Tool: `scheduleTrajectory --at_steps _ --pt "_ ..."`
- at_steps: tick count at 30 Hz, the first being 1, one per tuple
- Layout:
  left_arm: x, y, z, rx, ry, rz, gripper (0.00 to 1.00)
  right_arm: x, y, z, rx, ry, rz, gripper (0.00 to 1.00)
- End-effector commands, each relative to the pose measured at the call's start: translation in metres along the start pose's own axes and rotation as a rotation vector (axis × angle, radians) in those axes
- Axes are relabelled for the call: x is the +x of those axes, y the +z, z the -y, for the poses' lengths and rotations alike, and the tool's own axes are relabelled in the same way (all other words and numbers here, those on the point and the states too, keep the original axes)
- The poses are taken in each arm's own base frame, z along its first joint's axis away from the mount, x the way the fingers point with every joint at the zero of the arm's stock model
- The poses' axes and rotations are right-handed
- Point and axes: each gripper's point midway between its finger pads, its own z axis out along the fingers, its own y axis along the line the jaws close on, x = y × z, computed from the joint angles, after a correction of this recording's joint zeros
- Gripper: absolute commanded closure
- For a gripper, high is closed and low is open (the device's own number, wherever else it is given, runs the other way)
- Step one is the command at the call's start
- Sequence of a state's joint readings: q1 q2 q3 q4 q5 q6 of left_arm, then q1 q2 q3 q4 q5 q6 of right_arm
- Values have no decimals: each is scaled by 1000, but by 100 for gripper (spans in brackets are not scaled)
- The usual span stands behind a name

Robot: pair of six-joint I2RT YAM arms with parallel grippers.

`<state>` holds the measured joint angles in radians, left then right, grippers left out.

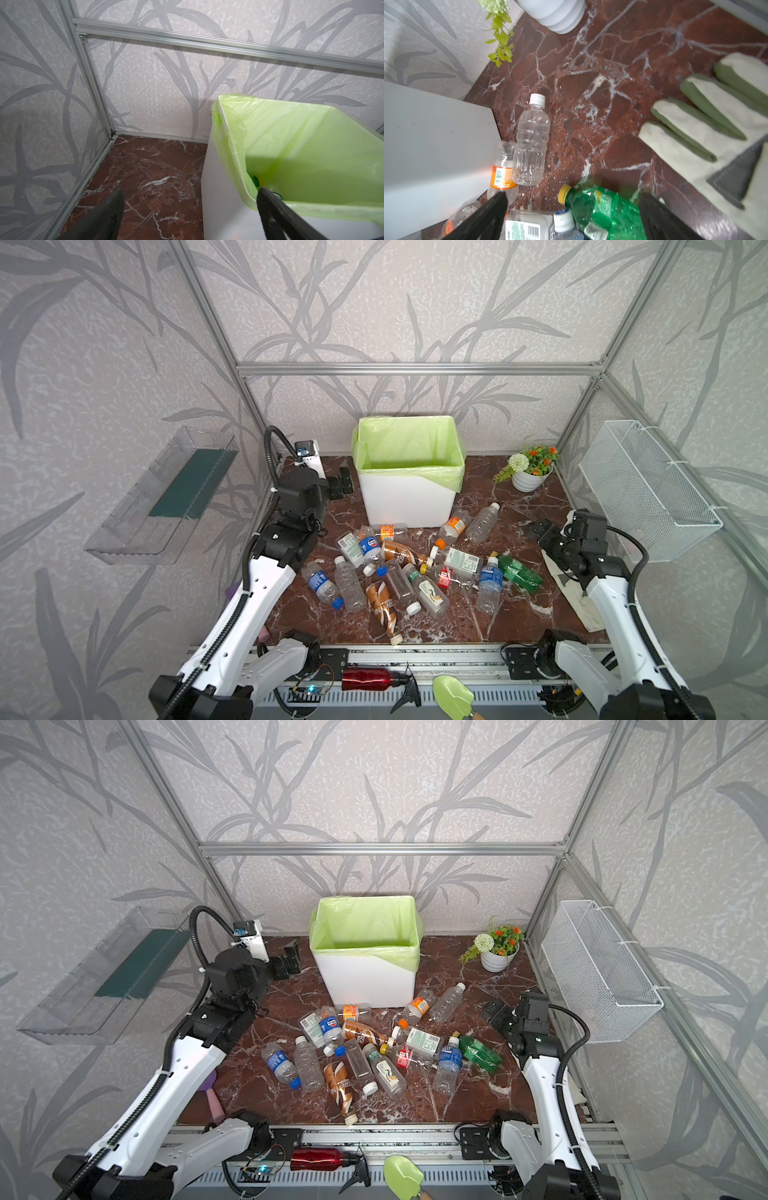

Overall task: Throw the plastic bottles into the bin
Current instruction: 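Lift the blue-labelled bottle with the left gripper and release it into the bin, then grasp the second green bottle among the pile with the right gripper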

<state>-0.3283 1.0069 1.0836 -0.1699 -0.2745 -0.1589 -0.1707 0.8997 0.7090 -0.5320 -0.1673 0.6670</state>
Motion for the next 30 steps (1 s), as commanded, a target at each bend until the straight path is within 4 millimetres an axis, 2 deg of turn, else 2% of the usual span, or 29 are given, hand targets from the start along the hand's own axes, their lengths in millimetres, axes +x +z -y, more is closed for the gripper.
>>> scheduleTrajectory --at_steps 1,6,9,13,17,20,26,30 --pt "-9 -6 -3 -53 59 54 1 25 -16 20 119 209 -88 1" --pt "5 -2 1 -64 92 39 1 63 -27 30 202 408 -236 1" --pt "10 -1 0 -91 124 39 1 73 -30 27 224 466 -269 1" --pt "14 1 0 -106 154 26 1 81 -22 31 274 521 -275 1" --pt "12 -1 -1 -106 154 30 1 99 -4 35 319 547 -320 1" --pt "13 -1 -2 -111 163 28 1 99 11 34 309 568 -299 1" --pt "15 1 -1 -108 172 15 1 100 29 41 350 585 -289 1" --pt "18 3 2 -94 172 6 1 91 44 44 368 551 -251 1"
